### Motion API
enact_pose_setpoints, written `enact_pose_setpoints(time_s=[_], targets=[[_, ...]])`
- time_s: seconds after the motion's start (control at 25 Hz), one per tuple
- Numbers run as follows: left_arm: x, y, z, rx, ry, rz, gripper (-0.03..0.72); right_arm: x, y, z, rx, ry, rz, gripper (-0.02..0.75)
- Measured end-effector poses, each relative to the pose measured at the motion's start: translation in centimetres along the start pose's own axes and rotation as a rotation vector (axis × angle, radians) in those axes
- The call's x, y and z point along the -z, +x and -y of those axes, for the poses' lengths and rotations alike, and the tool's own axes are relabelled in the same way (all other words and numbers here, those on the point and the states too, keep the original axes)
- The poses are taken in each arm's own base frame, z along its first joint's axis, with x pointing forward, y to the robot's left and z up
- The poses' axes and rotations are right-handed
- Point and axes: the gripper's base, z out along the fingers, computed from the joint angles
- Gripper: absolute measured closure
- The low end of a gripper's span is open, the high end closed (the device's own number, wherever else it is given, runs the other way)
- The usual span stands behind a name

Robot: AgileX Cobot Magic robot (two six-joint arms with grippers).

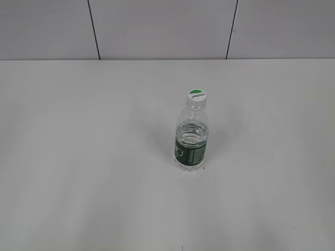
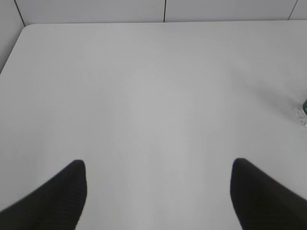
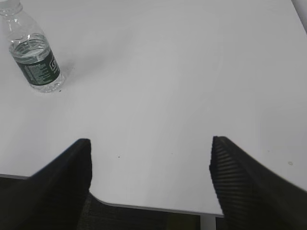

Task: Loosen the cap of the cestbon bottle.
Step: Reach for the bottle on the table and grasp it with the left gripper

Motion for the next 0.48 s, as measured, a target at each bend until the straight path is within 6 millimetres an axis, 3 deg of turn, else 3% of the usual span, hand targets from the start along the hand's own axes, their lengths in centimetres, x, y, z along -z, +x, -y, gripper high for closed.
enact_pose_setpoints(time_s=[0.48], targets=[[0.11, -0.35, -0.06, -0.004, -0.008, 0.020, 0.137, 0.00, 0.00, 0.00, 0.000, 0.000, 0.000, 0.152]])
